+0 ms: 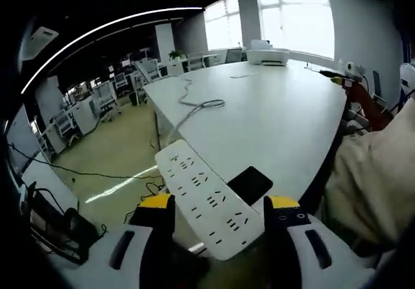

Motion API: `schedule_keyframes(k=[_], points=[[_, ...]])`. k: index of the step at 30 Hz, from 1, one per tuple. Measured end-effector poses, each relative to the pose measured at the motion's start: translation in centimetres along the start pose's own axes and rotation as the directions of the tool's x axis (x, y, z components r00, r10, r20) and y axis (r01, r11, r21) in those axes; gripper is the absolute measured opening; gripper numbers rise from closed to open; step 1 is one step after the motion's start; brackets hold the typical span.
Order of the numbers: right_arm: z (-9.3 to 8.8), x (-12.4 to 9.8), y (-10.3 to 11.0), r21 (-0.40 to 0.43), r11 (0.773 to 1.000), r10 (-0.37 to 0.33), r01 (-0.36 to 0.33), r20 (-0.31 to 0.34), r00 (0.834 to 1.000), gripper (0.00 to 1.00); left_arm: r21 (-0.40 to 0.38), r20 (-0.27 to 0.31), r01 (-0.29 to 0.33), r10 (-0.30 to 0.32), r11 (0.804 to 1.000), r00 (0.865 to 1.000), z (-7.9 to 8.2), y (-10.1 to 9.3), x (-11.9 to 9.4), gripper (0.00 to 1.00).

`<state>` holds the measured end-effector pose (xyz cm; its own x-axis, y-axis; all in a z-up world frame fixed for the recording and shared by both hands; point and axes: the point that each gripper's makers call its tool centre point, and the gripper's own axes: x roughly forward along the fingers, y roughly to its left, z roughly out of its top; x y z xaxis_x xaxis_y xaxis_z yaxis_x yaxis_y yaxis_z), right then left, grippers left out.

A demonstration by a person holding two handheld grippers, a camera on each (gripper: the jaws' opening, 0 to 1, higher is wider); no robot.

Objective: Pick up the power strip scattered on the table, fix it on the side mounting bracket of the table, and press the switch

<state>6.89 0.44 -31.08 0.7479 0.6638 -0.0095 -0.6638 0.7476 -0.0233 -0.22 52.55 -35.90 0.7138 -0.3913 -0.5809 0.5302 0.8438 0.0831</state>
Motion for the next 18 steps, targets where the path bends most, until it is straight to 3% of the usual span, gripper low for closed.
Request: schedule_keyframes(k=[4,18], points=[[0.0,0.0,0.0,0.002,1.000,0.002,-0.002,0.002,1.000,0.59,0.009,-0.037,0.016,-0.015,1.000,0.999,-0.7,0.3,0.2,0.59],[0.3,0.1,0.8,0.029,0.998,0.053,-0.053,0.026,0.998,0.59,-0.009,-0.082,0.078,-0.079,0.997,0.994,-2.1,0.7,0.9,0.58]])
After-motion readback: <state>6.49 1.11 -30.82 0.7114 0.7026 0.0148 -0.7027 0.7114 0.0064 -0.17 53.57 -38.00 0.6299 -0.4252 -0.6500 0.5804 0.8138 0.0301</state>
